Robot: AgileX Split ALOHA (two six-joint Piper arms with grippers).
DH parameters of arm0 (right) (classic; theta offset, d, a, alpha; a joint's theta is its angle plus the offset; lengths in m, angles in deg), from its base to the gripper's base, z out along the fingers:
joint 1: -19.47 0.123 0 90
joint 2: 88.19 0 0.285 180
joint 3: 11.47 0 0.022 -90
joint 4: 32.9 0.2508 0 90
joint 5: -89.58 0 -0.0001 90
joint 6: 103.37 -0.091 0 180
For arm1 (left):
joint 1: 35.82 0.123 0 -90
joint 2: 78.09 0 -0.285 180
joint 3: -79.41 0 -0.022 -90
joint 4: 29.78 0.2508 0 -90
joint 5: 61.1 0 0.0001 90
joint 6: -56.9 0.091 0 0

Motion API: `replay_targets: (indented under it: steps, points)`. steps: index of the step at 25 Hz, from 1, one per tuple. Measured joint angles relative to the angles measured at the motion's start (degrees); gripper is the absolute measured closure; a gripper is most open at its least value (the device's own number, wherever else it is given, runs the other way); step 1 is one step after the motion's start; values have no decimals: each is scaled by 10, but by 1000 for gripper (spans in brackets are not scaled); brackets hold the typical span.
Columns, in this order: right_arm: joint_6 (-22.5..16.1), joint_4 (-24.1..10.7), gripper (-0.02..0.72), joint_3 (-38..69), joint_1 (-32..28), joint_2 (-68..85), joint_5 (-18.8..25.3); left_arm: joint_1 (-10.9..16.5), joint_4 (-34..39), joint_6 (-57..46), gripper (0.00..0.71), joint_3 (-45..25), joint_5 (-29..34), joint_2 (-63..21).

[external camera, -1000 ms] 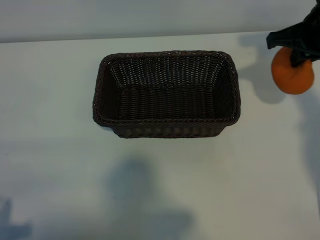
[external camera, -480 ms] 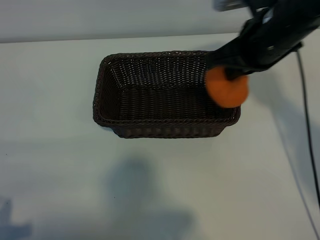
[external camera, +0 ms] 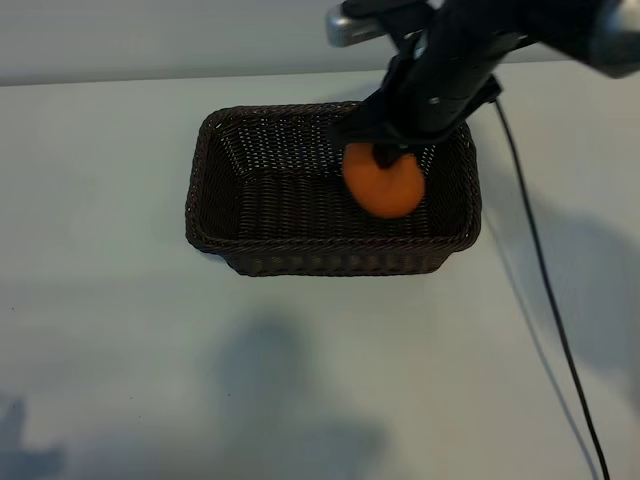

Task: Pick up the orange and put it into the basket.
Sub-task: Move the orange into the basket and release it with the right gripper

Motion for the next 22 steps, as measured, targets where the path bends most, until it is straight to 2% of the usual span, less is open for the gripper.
replay_targets:
  steps: [7,15,18,22]
  points:
    - [1,-6,631,-29,2,-93,0,0,0,0,272,0,0,0]
    - [1,-6,608,-34,2,-115,-1,0,0,0,272,0,0,0]
    - [-1,-6,519,-36,2,-115,3,0,0,0,272,0,0,0]
    - [-2,-6,273,-36,3,-115,5,0,-1,0,272,0,0,0]
